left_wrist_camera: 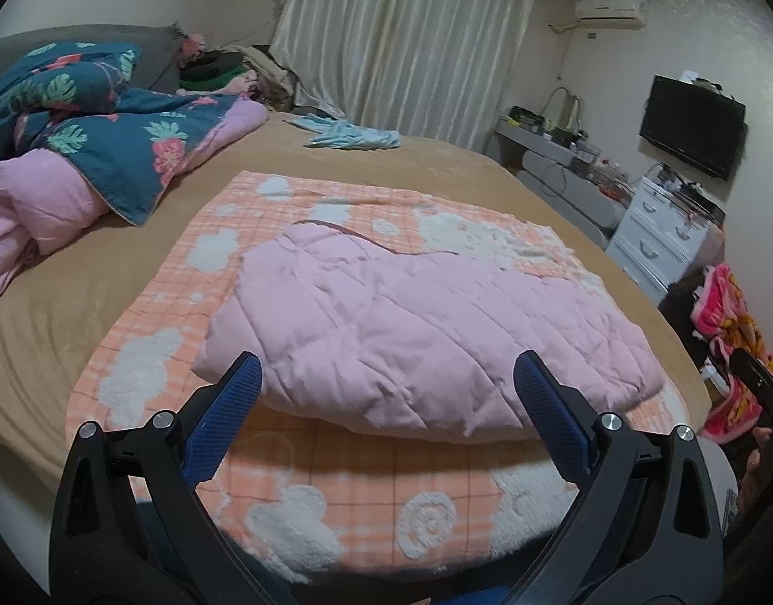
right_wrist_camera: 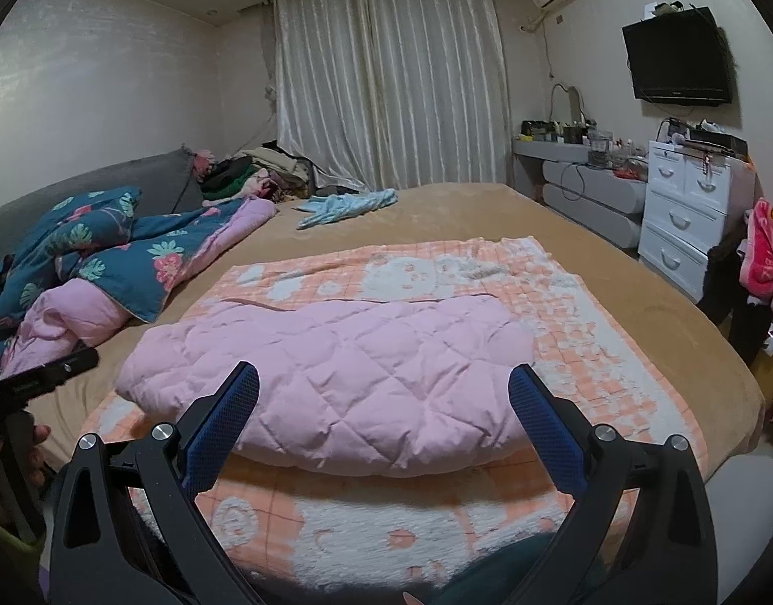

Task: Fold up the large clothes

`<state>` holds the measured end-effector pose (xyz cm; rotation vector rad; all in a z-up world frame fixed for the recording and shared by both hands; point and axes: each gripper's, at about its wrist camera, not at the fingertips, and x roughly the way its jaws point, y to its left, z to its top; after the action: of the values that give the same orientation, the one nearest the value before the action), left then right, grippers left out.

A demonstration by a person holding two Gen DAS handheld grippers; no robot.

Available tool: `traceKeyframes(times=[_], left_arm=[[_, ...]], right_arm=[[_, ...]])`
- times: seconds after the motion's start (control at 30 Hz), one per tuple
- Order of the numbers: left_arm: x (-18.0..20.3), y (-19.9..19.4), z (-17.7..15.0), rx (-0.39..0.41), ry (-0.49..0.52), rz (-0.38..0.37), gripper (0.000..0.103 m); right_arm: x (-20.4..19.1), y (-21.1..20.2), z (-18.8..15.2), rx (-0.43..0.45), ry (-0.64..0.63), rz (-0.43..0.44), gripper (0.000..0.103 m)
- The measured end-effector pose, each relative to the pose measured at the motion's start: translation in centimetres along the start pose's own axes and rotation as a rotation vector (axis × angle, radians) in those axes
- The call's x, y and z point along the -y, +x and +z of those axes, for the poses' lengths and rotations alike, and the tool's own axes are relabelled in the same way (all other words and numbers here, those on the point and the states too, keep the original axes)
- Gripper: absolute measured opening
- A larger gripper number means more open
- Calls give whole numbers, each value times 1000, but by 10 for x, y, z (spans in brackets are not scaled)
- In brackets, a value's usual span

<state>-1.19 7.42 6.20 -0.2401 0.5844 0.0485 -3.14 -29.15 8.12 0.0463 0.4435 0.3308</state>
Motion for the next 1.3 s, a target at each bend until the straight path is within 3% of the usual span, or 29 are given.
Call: traceKeyframes(times=[0.43, 0.57, 1.3], left_arm=[[27, 10, -37, -48, 61, -39, 94], [31, 11, -38, -54, 71, -34, 94], [27, 9, -35, -53, 68, -10, 94]], right_arm=[[-23, 10, -33, -91, -12, 33, 99], [-30, 18, -40, -125, -18, 50, 99], [-34, 21, -42, -135, -17, 59, 99]])
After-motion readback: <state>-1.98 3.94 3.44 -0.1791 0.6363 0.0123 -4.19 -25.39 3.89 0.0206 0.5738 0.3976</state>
